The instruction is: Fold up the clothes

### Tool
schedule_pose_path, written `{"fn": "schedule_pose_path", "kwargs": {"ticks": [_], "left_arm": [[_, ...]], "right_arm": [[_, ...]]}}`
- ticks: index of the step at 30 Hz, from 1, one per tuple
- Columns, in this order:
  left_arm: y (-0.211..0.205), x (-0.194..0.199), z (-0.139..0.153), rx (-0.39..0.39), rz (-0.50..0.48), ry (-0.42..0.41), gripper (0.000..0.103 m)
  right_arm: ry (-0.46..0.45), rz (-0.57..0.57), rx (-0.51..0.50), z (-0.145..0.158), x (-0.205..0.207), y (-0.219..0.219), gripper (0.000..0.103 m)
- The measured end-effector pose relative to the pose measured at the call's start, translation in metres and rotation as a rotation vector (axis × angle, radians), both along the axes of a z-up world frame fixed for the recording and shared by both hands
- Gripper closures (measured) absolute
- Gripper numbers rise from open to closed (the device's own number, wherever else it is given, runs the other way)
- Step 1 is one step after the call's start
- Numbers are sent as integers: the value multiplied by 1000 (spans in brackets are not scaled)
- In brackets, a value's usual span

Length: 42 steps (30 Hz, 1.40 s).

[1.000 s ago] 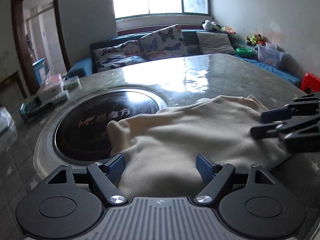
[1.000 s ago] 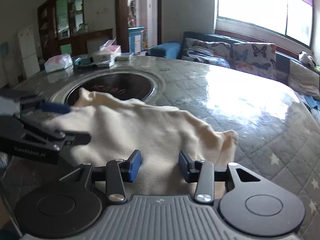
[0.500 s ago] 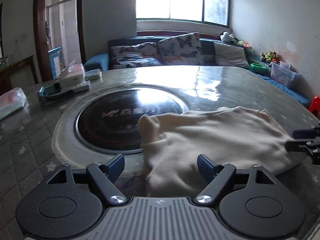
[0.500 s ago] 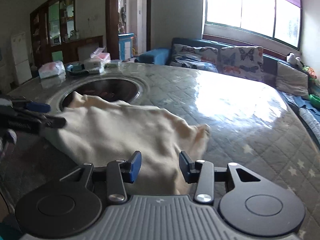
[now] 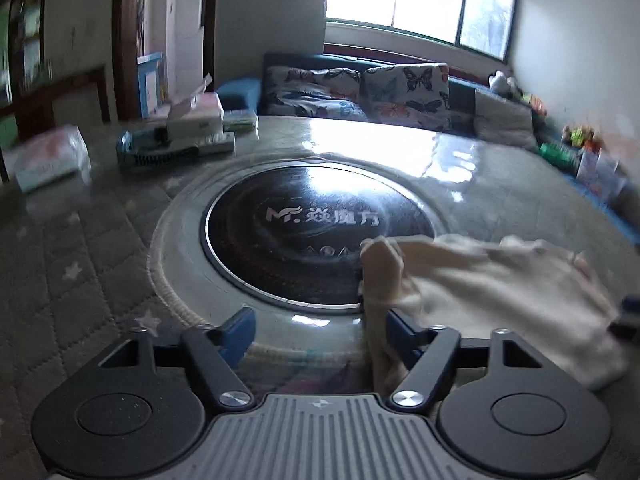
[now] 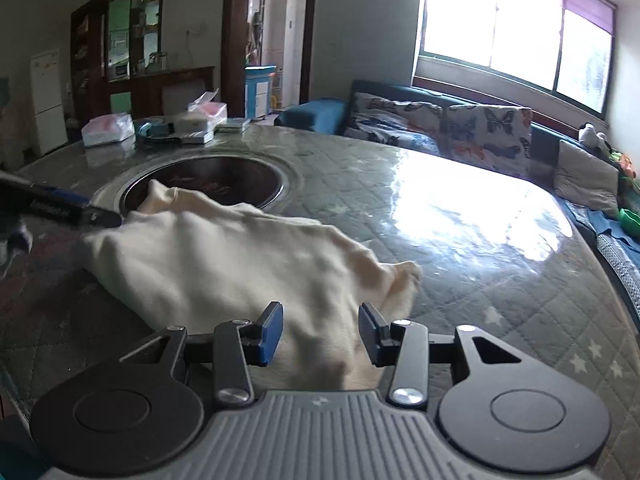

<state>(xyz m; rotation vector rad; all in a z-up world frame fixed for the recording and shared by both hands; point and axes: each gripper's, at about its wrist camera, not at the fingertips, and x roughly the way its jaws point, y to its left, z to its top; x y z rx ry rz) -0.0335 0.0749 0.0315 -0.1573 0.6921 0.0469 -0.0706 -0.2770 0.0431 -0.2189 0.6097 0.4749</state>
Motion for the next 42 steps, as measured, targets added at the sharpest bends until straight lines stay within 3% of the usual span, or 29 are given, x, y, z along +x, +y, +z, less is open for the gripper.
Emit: {"fn": "schedule_pose_path", "kwargs": {"ticks": [7, 9, 12, 14, 17, 19, 20, 21, 27, 28, 30, 33, 37, 42], "left_arm": [[-2, 36, 1, -31, -81, 6, 58], [-2, 43, -1, -36, -94, 10, 78], [-1, 51, -3, -28, -93, 11, 93], [4, 53, -5, -38, -72, 20, 93], [16, 48, -1, -145, -68, 15, 89], [18, 41, 4, -180, -79, -3, 70], [17, 39, 7, -184, -84, -14, 52], [15, 38, 10, -176, -89, -23, 44], [0, 51, 2, -134, -105, -3, 47], [-1, 54, -1, -131, -103, 6, 52], [0, 59, -8, -127, -92, 19, 76], [4, 58, -12, -122, -78, 14, 92], [9, 54, -16, -61, -23, 4, 92], [12, 35, 1, -79, -37, -46, 89]], "right_arm": [[8, 35, -6, -5, 8, 13, 61], [8, 43, -18, -9, 9, 17, 61], [12, 45, -20, -11, 9, 17, 60], [16, 42, -16, -12, 9, 16, 58], [17, 40, -14, -12, 8, 13, 56], [18, 38, -12, -13, 9, 12, 54], [19, 36, -12, -13, 9, 12, 53], [18, 33, -11, -13, 9, 11, 53], [19, 12, 0, -15, 11, 9, 44], [21, 8, 4, -15, 11, 9, 44], [23, 3, 10, -16, 12, 8, 42], [28, 0, 15, -16, 13, 7, 41], [32, 1, 15, -16, 14, 6, 41], [39, 1, 14, -16, 16, 7, 41]]}}
